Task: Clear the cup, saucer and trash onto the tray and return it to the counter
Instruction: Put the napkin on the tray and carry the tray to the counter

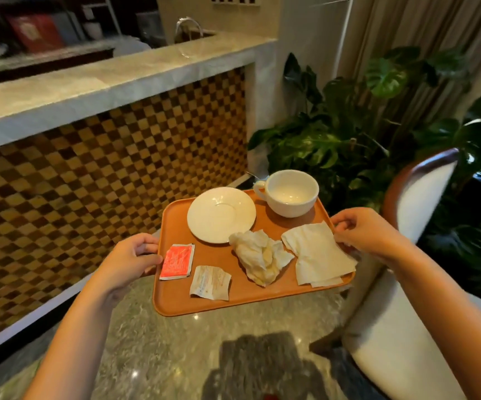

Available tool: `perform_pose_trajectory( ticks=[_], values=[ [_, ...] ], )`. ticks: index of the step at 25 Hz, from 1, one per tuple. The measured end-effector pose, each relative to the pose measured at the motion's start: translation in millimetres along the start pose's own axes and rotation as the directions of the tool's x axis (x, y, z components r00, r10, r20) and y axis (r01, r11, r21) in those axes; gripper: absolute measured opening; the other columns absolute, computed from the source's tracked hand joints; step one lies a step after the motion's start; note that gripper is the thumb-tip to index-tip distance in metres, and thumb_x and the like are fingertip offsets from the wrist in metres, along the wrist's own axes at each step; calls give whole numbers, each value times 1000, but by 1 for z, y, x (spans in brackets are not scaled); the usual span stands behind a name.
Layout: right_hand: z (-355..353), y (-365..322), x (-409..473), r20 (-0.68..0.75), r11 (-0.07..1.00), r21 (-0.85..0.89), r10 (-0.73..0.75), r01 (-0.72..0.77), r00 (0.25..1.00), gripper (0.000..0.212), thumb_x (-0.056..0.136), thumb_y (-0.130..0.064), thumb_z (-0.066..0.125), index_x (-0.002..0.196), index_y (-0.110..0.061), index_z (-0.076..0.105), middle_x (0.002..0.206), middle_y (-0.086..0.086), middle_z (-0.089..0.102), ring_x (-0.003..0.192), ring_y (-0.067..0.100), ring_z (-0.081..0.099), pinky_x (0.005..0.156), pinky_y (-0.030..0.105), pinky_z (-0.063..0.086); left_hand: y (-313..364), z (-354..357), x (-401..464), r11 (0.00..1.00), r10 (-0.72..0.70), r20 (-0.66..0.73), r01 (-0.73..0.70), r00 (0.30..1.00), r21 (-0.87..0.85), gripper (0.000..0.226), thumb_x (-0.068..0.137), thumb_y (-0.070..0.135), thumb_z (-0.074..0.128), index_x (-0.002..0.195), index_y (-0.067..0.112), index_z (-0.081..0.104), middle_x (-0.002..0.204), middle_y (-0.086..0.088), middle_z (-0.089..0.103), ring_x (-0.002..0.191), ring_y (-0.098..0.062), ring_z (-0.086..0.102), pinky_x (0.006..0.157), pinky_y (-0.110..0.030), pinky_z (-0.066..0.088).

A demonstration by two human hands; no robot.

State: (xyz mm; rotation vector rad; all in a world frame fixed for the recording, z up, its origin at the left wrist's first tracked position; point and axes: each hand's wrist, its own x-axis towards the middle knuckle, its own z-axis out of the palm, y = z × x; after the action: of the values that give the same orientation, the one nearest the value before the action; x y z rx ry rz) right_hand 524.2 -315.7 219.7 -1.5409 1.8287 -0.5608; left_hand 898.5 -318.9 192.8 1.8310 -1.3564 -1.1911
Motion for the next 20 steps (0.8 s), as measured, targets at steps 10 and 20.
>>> perform_pose_trajectory(
  ticks=[10,20],
  values=[
    [-7,-68,198,75,996,-74,-49,55,996,14,80,-4,62,81,-16,70,67,3,65,62,15,58,67,30,51,46,-29,138,994,-55,-138,42,989,-96,20,85,-5,56,94,11,62,90,-14,71,89,-31,65,85,-48,50],
    [-29,-151,381,37,998,-62,-32,34,999,15,83,-5,62,80,-18,66,82,9,68,80,23,65,68,29,55,123,-85,309,996,28,-135,-39,990,-74,17,84,1,61,96,13,64,87,-9,74,90,-30,67,90,-51,50]
  ],
)
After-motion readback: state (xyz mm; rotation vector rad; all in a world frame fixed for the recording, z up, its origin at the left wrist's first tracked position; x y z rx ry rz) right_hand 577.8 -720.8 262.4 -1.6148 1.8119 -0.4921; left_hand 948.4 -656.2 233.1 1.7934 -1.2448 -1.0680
